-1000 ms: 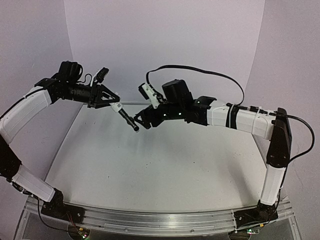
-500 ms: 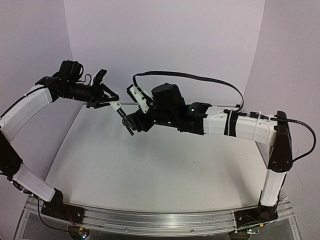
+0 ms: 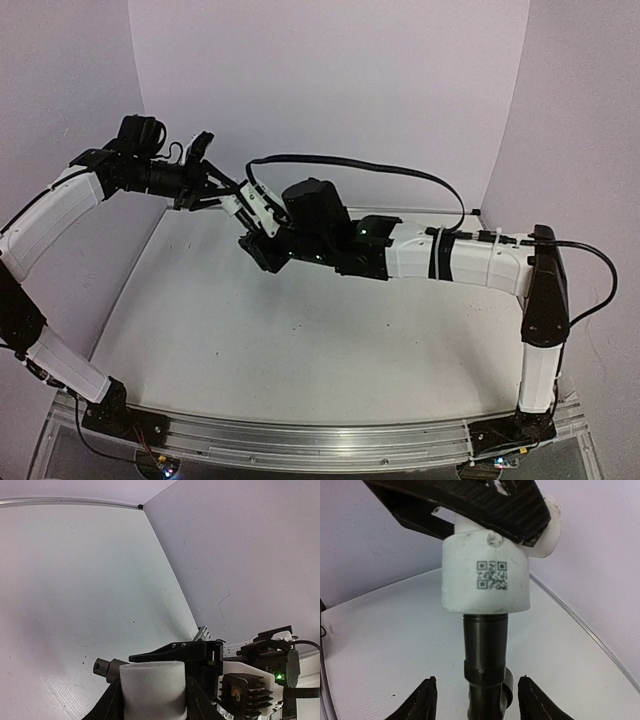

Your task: Install the water faucets

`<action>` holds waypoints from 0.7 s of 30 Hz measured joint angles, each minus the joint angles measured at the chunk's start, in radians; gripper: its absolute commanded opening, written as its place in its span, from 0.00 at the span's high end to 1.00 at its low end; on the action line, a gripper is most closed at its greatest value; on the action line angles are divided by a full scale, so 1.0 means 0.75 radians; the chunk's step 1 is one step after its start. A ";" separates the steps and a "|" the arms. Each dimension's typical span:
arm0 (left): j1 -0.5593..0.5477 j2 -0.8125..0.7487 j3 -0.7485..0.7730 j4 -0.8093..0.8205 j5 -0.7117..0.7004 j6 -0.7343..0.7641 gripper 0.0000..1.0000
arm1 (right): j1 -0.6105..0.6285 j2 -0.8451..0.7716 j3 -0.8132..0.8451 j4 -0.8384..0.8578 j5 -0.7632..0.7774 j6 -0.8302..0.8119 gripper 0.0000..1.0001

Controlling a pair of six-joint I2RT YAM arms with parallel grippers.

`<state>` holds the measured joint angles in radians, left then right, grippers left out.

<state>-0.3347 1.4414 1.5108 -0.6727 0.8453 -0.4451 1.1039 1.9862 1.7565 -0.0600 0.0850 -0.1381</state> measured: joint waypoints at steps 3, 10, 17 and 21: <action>0.000 -0.001 0.000 0.000 0.029 0.003 1.00 | -0.004 0.056 0.052 0.009 0.017 -0.018 0.60; 0.002 -0.003 -0.007 0.005 0.069 0.047 1.00 | -0.013 0.095 0.093 0.010 -0.017 -0.042 1.00; 0.003 -0.041 -0.078 0.017 0.190 0.254 1.00 | -0.130 0.037 -0.026 0.089 -0.629 0.162 1.00; 0.002 -0.092 -0.139 0.112 0.351 0.471 1.00 | -0.257 0.053 -0.088 0.325 -1.267 0.552 1.00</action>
<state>-0.3334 1.3727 1.4069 -0.5888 1.1088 -0.0917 0.9109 2.0262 1.6901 0.1835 -0.8655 0.2762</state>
